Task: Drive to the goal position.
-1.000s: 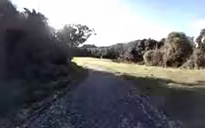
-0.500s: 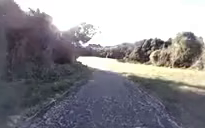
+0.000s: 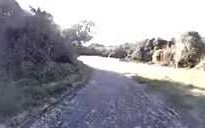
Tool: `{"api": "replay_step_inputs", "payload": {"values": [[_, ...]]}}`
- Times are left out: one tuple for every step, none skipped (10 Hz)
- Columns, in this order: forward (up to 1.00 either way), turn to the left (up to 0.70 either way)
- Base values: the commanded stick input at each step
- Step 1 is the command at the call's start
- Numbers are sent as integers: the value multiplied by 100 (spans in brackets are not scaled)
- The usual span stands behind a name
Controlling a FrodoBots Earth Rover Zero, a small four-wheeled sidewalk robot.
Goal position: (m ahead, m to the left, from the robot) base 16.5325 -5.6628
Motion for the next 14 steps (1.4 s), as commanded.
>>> {"api": "replay_step_inputs", "payload": {"values": [[50, 3], [50, 3], [50, 3], [50, 3], [50, 3], [50, 3], [50, 3], [50, 3], [50, 3], [50, 3], [50, 3], [50, 3], [50, 3], [50, 3]]}}
